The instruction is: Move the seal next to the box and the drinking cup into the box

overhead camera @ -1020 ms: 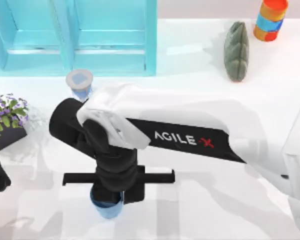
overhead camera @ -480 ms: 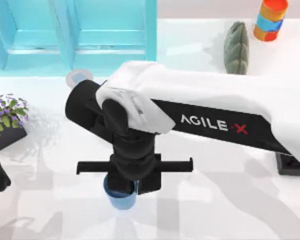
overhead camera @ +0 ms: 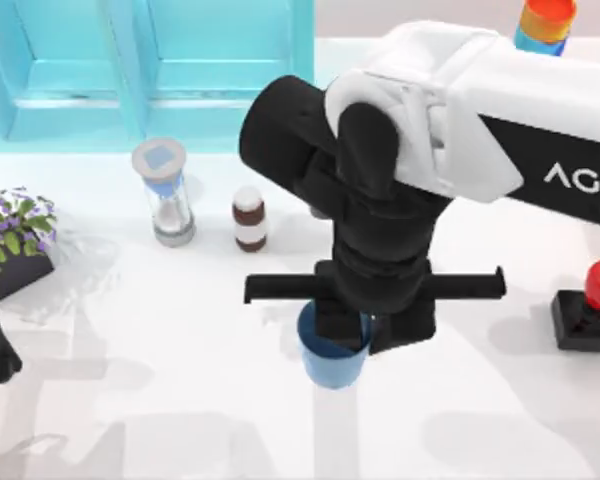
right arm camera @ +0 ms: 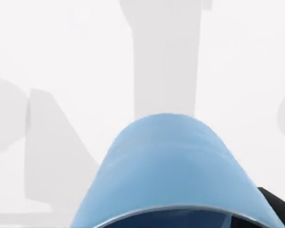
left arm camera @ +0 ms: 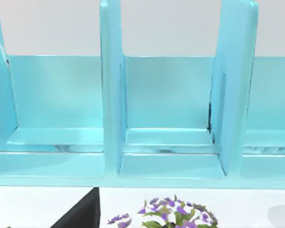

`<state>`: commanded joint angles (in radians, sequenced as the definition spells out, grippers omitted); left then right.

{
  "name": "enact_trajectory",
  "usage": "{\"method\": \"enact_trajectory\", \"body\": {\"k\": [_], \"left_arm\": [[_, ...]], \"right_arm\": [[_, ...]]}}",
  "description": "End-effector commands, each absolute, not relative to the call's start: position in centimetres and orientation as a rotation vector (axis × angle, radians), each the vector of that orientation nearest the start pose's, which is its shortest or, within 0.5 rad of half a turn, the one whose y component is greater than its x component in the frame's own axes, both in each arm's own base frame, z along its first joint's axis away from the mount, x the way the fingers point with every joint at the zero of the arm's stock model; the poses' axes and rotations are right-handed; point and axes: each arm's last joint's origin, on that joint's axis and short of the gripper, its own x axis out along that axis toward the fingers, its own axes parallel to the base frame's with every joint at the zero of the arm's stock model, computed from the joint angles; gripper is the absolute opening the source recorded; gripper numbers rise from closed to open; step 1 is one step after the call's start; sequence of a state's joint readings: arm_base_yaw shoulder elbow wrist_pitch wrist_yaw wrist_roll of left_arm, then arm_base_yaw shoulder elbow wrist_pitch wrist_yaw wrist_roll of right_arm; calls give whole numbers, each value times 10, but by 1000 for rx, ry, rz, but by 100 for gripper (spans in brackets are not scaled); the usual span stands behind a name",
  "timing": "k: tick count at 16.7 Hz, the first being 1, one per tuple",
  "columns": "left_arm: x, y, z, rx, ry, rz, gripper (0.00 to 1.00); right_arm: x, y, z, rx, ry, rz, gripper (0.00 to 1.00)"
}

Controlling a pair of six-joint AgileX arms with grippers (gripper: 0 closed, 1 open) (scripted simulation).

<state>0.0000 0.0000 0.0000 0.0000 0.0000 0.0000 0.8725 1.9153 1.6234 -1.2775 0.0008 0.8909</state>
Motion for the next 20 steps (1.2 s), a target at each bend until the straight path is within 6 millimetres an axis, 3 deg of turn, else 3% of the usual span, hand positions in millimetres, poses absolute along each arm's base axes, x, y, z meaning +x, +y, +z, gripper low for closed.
{"method": "enact_trajectory", "body": {"k": [5, 9, 12, 15, 18, 20], "left_arm": [[106, -1, 160, 0, 0, 0, 100], [106, -1, 160, 0, 0, 0, 100], [106, -1, 160, 0, 0, 0, 100], [106, -1, 160, 0, 0, 0, 100], [106, -1, 160, 0, 0, 0, 100], [106, -1, 160, 0, 0, 0, 100]], "right_arm": [[235, 284, 236, 7, 1570, -8, 0], [264, 251, 234, 1, 1580, -11, 0], [296, 200, 234, 1, 1590, -11, 0], [321, 131, 235, 8, 1594, -5, 0], [331, 50, 237, 18, 1585, 4, 0], [325, -5, 239, 23, 1575, 9, 0]]}}
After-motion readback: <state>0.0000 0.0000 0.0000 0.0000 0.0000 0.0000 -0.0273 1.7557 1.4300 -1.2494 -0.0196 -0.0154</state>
